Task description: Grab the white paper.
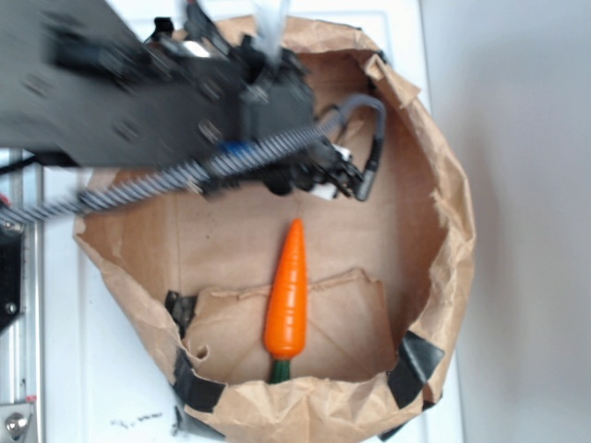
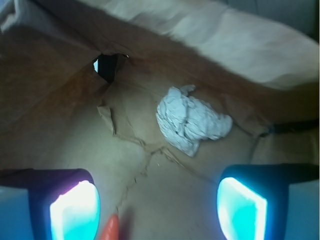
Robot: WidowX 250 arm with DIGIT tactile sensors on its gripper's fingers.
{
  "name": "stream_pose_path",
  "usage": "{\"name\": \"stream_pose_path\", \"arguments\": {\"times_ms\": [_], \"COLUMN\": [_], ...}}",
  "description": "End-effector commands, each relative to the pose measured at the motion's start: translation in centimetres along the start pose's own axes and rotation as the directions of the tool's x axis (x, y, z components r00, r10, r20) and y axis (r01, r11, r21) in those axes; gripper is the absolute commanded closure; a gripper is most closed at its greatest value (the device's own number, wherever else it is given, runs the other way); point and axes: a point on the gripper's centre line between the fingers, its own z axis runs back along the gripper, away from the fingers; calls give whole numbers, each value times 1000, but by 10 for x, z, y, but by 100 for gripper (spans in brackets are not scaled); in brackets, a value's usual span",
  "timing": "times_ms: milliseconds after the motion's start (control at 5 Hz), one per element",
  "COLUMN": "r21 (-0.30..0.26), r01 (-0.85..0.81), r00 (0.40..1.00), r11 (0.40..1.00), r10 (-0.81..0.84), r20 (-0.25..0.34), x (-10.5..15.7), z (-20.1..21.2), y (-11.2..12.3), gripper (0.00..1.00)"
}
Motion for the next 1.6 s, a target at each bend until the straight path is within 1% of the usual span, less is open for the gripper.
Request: {"name": "stream_pose_path", "arguments": {"times_ms": [0, 200, 400, 600, 800, 1000, 1200, 1400], "r21": [-12, 36, 49, 53, 52, 71, 82, 116], "r01": [-93, -104, -105, -82, -69, -75, -93, -83], "r00": [996, 994, 994, 992, 989, 982, 970, 969], "r11": [996, 994, 993, 995, 996, 995, 992, 990], "r10": [93, 103, 102, 77, 61, 61, 72, 53], "r20": [3, 23, 46, 99, 137, 177, 231, 242], "x": [32, 38, 43, 45, 46, 48, 47, 45], "z": [-4, -21, -30, -34, -33, -35, -33, -32], "y": [14, 16, 17, 22, 21, 21, 22, 24], "gripper": [0, 0, 0, 0, 0, 0, 0, 0]}}
